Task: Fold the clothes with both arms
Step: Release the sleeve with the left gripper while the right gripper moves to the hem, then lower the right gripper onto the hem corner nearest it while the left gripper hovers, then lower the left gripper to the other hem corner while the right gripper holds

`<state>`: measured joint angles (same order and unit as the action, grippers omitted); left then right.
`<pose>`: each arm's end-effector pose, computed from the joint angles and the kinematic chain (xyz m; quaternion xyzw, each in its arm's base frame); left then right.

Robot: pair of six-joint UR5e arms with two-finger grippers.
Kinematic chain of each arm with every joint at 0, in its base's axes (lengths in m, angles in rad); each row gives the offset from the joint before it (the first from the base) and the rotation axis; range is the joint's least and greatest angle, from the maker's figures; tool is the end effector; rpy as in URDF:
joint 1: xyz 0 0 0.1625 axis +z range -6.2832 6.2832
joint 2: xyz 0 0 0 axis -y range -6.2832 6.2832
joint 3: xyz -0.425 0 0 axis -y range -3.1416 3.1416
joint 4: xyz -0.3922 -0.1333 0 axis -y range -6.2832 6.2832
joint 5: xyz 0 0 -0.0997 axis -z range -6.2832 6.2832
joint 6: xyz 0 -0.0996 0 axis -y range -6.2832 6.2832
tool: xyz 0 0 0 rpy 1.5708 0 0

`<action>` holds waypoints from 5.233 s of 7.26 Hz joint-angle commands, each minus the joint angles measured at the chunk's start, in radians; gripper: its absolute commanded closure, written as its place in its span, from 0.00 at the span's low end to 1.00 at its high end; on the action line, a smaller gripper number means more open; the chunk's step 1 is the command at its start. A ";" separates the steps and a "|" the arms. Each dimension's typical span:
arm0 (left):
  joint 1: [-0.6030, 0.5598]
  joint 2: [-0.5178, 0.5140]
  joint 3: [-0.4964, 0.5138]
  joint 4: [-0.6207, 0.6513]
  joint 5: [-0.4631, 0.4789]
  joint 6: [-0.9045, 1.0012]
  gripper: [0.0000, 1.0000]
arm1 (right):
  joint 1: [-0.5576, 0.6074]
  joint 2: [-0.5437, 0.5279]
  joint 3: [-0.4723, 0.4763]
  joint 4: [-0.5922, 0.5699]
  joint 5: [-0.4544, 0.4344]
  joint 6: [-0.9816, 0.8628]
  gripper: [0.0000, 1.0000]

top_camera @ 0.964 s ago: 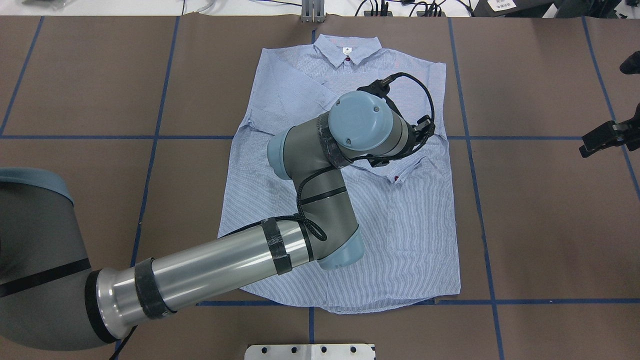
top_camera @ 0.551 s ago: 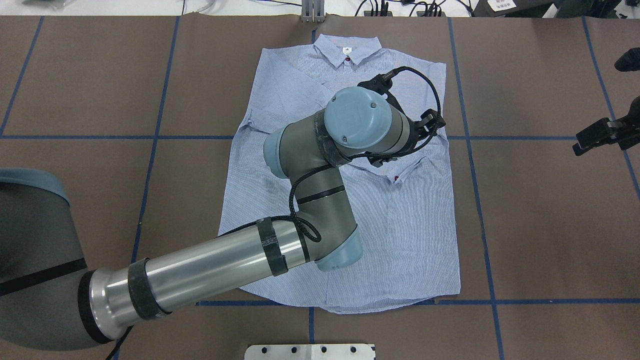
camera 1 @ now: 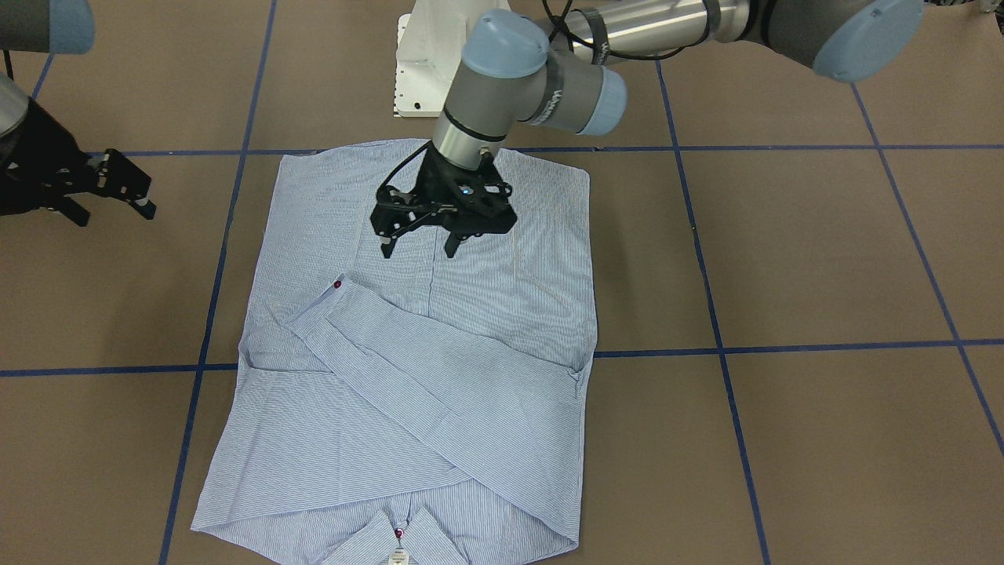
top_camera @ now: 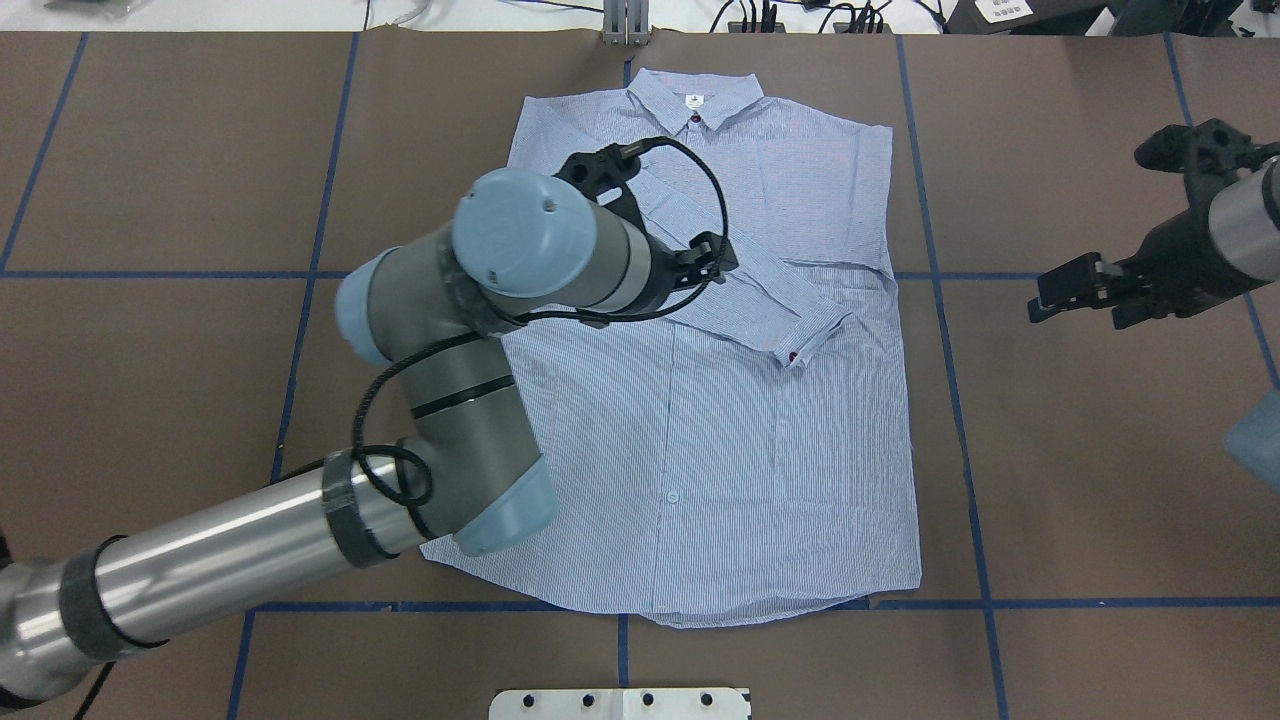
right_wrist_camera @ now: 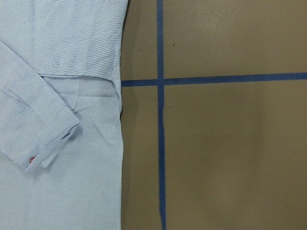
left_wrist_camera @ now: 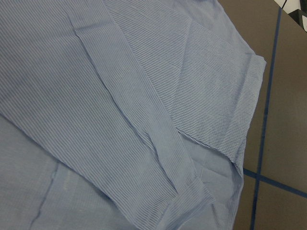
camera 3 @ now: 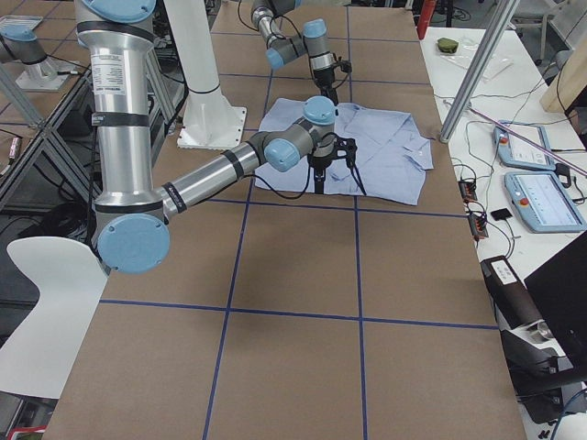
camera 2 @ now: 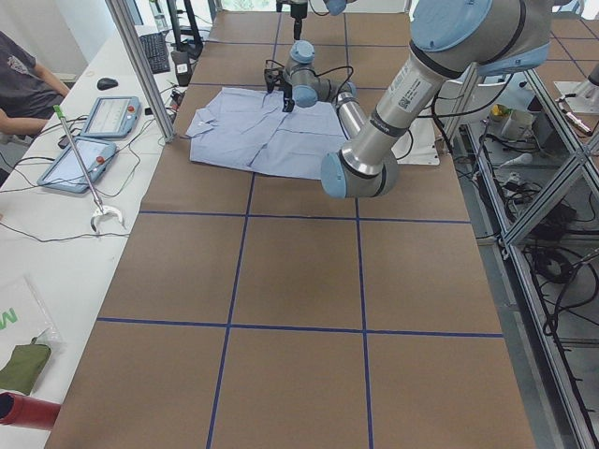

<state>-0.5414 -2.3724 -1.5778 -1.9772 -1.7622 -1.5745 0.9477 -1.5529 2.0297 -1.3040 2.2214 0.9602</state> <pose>0.5431 -0.4600 0.1150 0.0753 0.5686 -0.1675 0.8018 -0.2226 -0.4349 0.3983 0.0300 -0.4542 0.0336 0.8898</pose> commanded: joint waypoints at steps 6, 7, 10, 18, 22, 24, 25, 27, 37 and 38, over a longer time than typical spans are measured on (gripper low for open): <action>-0.071 0.252 -0.318 0.129 -0.025 0.183 0.00 | -0.530 -0.055 0.012 0.149 -0.333 0.439 0.00; -0.069 0.252 -0.318 0.129 -0.025 0.183 0.00 | -0.547 -0.058 0.009 0.147 -0.329 0.440 0.00; -0.071 0.252 -0.324 0.129 -0.023 0.183 0.00 | -0.569 -0.067 -0.005 0.138 -0.321 0.440 0.01; -0.069 0.249 -0.337 0.152 -0.019 0.183 0.00 | -0.601 -0.055 -0.025 0.138 -0.316 0.440 0.40; -0.069 0.251 -0.338 0.152 -0.019 0.182 0.00 | -0.601 -0.055 -0.026 0.137 -0.307 0.442 0.43; -0.069 0.251 -0.340 0.152 -0.017 0.182 0.00 | -0.603 -0.055 -0.040 0.137 -0.306 0.440 0.50; -0.069 0.249 -0.340 0.152 -0.017 0.182 0.00 | -0.603 -0.055 -0.040 0.137 -0.301 0.440 0.50; -0.069 0.251 -0.340 0.152 -0.017 0.182 0.00 | -0.601 -0.052 -0.033 0.137 -0.276 0.442 0.55; -0.025 0.401 -0.359 0.153 -0.017 0.185 0.00 | -0.581 -0.055 0.036 0.147 -0.290 0.446 1.00; 0.021 0.432 -0.350 0.153 -0.014 0.182 0.00 | -0.577 -0.052 0.040 0.149 -0.290 0.462 1.00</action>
<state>-0.5639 -1.9835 -1.9297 -1.8241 -1.7788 -1.3905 0.3638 -1.6067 2.0622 -1.1587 1.9332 1.4090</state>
